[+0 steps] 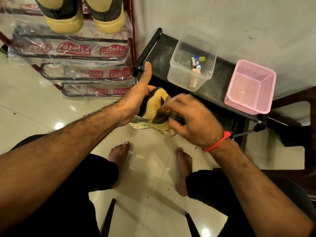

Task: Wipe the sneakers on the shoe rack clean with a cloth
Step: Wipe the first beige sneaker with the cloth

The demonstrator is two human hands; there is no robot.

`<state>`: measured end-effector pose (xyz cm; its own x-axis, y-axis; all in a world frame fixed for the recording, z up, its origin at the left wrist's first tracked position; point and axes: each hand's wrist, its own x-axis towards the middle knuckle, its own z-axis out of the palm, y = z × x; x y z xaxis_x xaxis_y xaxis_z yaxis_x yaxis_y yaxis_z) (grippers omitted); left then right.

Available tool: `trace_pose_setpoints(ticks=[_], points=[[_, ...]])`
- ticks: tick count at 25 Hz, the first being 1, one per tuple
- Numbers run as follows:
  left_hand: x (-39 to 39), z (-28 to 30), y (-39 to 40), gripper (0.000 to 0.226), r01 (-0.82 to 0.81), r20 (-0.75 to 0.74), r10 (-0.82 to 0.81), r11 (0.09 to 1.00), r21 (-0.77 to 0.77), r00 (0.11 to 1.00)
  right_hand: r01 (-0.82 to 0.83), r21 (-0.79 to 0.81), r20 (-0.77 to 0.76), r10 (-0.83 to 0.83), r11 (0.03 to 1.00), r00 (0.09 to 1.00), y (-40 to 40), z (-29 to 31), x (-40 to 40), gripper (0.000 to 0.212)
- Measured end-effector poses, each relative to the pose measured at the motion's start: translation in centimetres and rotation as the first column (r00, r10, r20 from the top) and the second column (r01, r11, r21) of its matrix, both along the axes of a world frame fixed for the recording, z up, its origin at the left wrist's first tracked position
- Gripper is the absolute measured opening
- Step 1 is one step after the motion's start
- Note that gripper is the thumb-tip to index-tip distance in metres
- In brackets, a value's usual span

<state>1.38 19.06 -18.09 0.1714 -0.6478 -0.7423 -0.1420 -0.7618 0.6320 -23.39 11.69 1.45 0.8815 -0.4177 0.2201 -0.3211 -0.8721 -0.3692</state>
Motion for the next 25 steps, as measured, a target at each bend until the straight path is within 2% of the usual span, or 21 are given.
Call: trace_pose_setpoints(ticks=[1, 2, 3, 4, 6, 8, 10, 13, 16, 19, 23, 25], points=[[-1.2, 7.0, -1.8, 0.110, -0.134, -0.211, 0.109, 0.985, -0.109, 0.971, 0.073, 0.016, 0.036, -0.073, 0.997, 0.997, -0.3, 0.2, 0.1, 0.037], [-2.6, 12.5, -2.1, 0.106, -0.191, -0.317, 0.116, 0.958, -0.216, 0.941, 0.108, 0.013, 0.064, -0.109, 0.994, 0.992, -0.3, 0.2, 0.2, 0.036], [-3.8, 16.4, -2.2, 0.108, -0.150, -0.369, 0.017, 0.930, -0.337, 0.929, 0.094, -0.014, 0.059, -0.093, 0.996, 0.994, 0.3, 0.1, 0.3, 0.037], [-4.9, 19.0, -1.8, 0.115, -0.105, -0.354, -0.040, 0.919, -0.380, 0.934, 0.041, -0.048, 0.045, -0.039, 0.998, 0.998, 1.0, -0.2, 0.3, 0.037], [-5.8, 19.5, -1.1, 0.117, -0.206, -0.383, 0.077, 0.928, -0.309, 0.920, 0.007, -0.073, 0.027, -0.005, 0.997, 1.000, 0.8, -0.1, 0.1, 0.038], [-6.0, 19.0, -0.9, 0.116, -0.329, -0.438, 0.195, 0.910, -0.253, 0.878, 0.160, -0.051, 0.095, -0.154, 0.986, 0.983, -0.2, 0.0, 0.1, 0.037], [-5.4, 19.1, -1.3, 0.115, -0.413, -0.547, 0.237, 0.883, -0.224, 0.803, 0.213, -0.075, 0.144, -0.201, 0.974, 0.969, 0.6, -0.2, 0.4, 0.036], [-5.6, 19.0, -1.3, 0.108, -0.500, -0.632, 0.281, 0.844, -0.196, 0.722, 0.168, -0.128, 0.161, -0.147, 0.977, 0.976, 1.2, -0.4, 0.3, 0.035], [-5.5, 19.1, -1.2, 0.106, -0.574, -0.691, 0.315, 0.800, -0.176, 0.651, 0.327, -0.061, 0.233, -0.305, 0.943, 0.923, 0.4, -0.4, 0.5, 0.035], [-5.8, 19.7, -1.1, 0.105, -0.635, -0.715, 0.359, 0.757, -0.154, 0.600, 0.214, -0.109, 0.211, -0.188, 0.971, 0.959, 2.1, -1.2, 0.8, 0.036], [-5.4, 19.8, -1.0, 0.105, -0.705, -0.789, 0.379, 0.703, -0.094, 0.483, 0.331, -0.055, 0.251, -0.308, 0.942, 0.918, 0.9, -0.9, 0.8, 0.037], [-5.6, 19.9, -0.9, 0.103, -0.691, -0.782, 0.375, 0.717, -0.095, 0.498, 0.236, -0.121, 0.248, -0.200, 0.964, 0.948, 2.0, -1.3, 1.1, 0.036]])
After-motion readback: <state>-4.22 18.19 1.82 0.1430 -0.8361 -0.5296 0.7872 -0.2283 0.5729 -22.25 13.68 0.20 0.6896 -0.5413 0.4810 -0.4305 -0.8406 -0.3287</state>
